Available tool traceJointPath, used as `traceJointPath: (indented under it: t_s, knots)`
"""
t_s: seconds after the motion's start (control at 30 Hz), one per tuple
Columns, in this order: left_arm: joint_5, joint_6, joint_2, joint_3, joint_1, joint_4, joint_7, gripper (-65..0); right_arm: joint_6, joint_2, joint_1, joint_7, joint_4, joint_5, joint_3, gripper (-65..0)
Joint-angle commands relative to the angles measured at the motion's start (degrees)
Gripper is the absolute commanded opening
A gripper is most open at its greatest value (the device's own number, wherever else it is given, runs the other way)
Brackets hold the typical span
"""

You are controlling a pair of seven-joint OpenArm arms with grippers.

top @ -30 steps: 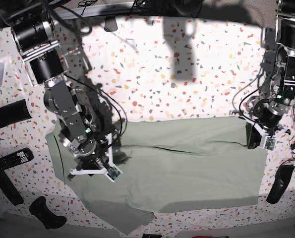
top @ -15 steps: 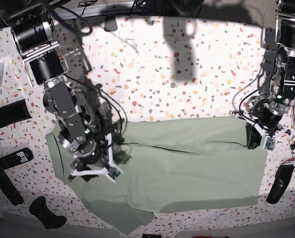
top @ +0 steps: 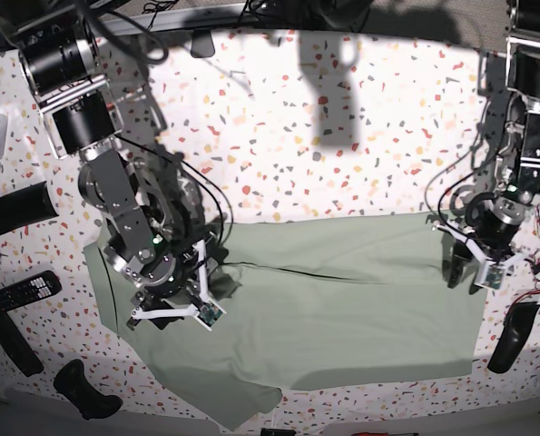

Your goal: Fold the T-shirt properly

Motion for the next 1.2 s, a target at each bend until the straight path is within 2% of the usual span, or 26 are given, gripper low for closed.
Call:
traceJointPath:
  t_s: [0.0, 0.07, 0.17, 0.2, 0.27, 0.33, 0.37, 0.5, 0.63, 0.77, 0.87, 1.1, 1.17]
  knots:
    - [0.90, 0.90, -0.98, -0.50, -1.70, 0.76, -1.62, -36.2, -0.42, 0.46, 1.88, 1.07, 0.87, -0.26, 0.37, -29.8]
    - [1.79, 2.91, -0.98, -0.50, -2.14, 0.74, -1.36, -33.8, -0.42, 0.46, 1.88, 0.52, 0.87, 0.31, 0.37, -29.8]
    - [-0.52, 2.97, -0.96, -0.50, -2.19, 0.76, -0.24, -33.8, 0.09, 0.48, 1.88, -0.59, 0.87, 2.71, 0.37, -29.8]
    - [-2.32, 2.97, -0.96, -0.50, -2.19, 0.81, 0.24, -33.8, 2.03, 0.68, 1.92, -0.35, 0.87, 2.49, 0.37, -29.8]
    - [-5.05, 2.93, -1.01, -0.50, -2.19, 1.60, 1.51, -33.8, 9.66, 1.73, 2.62, 0.09, 0.87, 3.72, 0.35, -29.8]
    - [-6.91, 2.21, -0.96, -0.50, -2.21, 3.34, 3.74, -33.8, 17.70, 3.54, 3.65, 0.02, 0.87, 9.33, 0.35, -29.8]
    - [-7.63, 1.33, -0.98, -0.50, -2.19, 4.55, 4.22, -33.8, 20.03, 4.46, 4.04, -0.17, 0.87, 10.97, 0.35, -29.8]
    - [-9.94, -2.45, -0.96, -0.50, -2.19, 9.53, 4.90, -33.8, 20.03, 8.33, 4.46, -1.07, 0.68, 11.69, 0.31, -29.9]
    - [-10.03, -4.15, -0.94, -0.50, -2.19, 12.35, 4.98, -33.8, 20.03, 10.62, 4.61, 0.17, -3.50, 11.67, 0.31, -29.9]
    - [-10.01, -4.15, -0.96, -0.50, -2.16, 12.37, 7.74, -33.8, 20.03, 9.35, 4.96, 5.44, -9.86, 8.37, 0.31, -29.9]
    - [-10.01, -4.15, -0.96, -0.50, -2.16, 12.37, 10.71, -33.8, 17.07, 7.61, 5.27, 7.82, -12.04, 5.03, 0.31, -29.9]
    - [-9.99, -4.15, -0.96, -0.50, -1.53, 12.37, 11.28, -33.8, 16.90, 5.05, 8.17, 8.83, -12.11, 5.25, 0.31, -29.9]
    - [-10.08, -4.13, -0.94, -0.50, -1.36, 12.37, 13.09, -33.8, 17.03, 5.09, 8.96, 8.72, -12.11, 6.27, 0.31, -29.9]
